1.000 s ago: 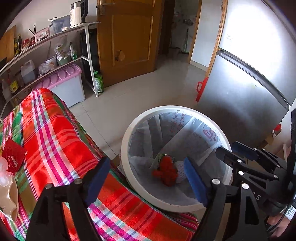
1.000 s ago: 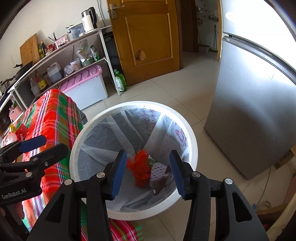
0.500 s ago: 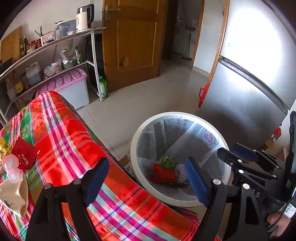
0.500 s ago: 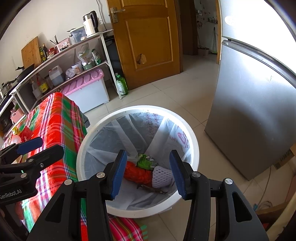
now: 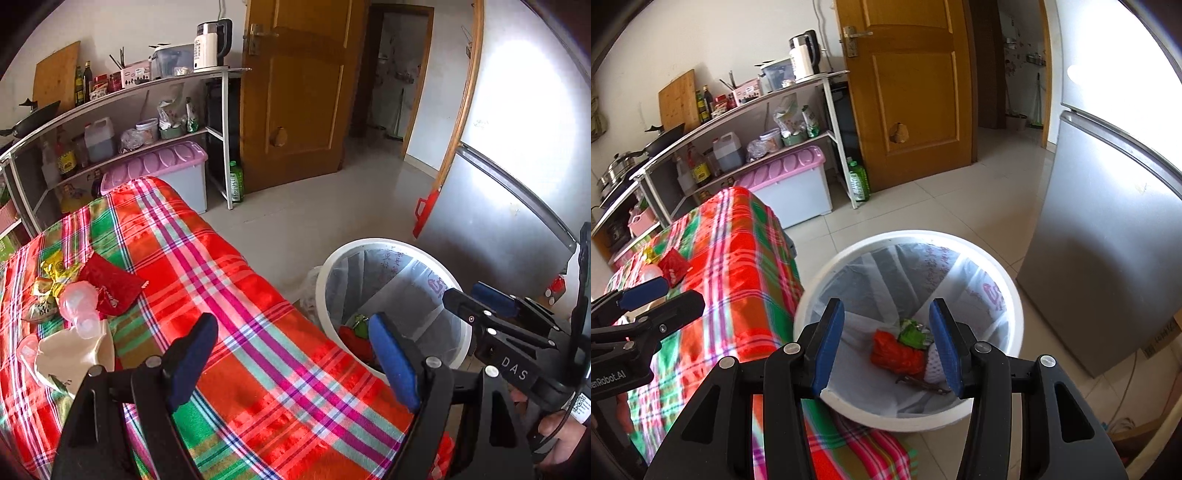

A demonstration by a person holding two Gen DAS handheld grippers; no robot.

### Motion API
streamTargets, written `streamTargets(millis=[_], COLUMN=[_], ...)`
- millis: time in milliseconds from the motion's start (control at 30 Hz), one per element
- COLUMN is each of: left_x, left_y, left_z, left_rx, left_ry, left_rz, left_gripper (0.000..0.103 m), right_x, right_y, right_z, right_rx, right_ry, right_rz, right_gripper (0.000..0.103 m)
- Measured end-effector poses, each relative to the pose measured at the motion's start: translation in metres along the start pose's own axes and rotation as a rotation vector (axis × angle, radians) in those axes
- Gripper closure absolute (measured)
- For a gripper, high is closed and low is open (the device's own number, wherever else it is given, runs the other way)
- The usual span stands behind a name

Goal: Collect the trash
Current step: 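Move both tools back over the table toward the remaining trash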

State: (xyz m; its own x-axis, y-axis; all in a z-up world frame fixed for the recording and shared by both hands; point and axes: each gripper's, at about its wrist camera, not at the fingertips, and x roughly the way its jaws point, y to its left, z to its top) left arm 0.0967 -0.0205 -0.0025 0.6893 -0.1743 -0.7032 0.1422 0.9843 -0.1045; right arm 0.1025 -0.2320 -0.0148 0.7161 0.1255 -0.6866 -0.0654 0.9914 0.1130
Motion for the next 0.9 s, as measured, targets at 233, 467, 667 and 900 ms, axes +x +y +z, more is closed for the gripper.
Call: streamTargets(millis=[233, 467, 667, 900], left_x=[-0.021, -0.042, -0.058, -0.073], left_y=[0.041, 0.093, 0.131, 0.175], left_z=[-0.016, -0.034, -0.048, -0.066], left_rx=[-0.056, -0.145, -0.203, -0.283], left_ry=[-0.015, -0.028, -0.036, -0.037], left_rz=[0.072, 0.154, 0.22, 0.287], left_gripper=[0.018, 0.018, 0.016, 0.016], right_x=[-0.006, 0.0, 0.007, 0.02], right_y=[0.037, 0.082, 0.117, 0.161], right_z=[0.004, 0.005, 0.003, 0.001], right_rx=[-0.053, -0.119, -0.163, -0.226], right_ry=[-0.024, -0.017, -0.004, 0.032], right_rz=[0.067, 0.151, 0.219, 0.29], right_gripper=[0.053, 0.053, 0.052, 0.046])
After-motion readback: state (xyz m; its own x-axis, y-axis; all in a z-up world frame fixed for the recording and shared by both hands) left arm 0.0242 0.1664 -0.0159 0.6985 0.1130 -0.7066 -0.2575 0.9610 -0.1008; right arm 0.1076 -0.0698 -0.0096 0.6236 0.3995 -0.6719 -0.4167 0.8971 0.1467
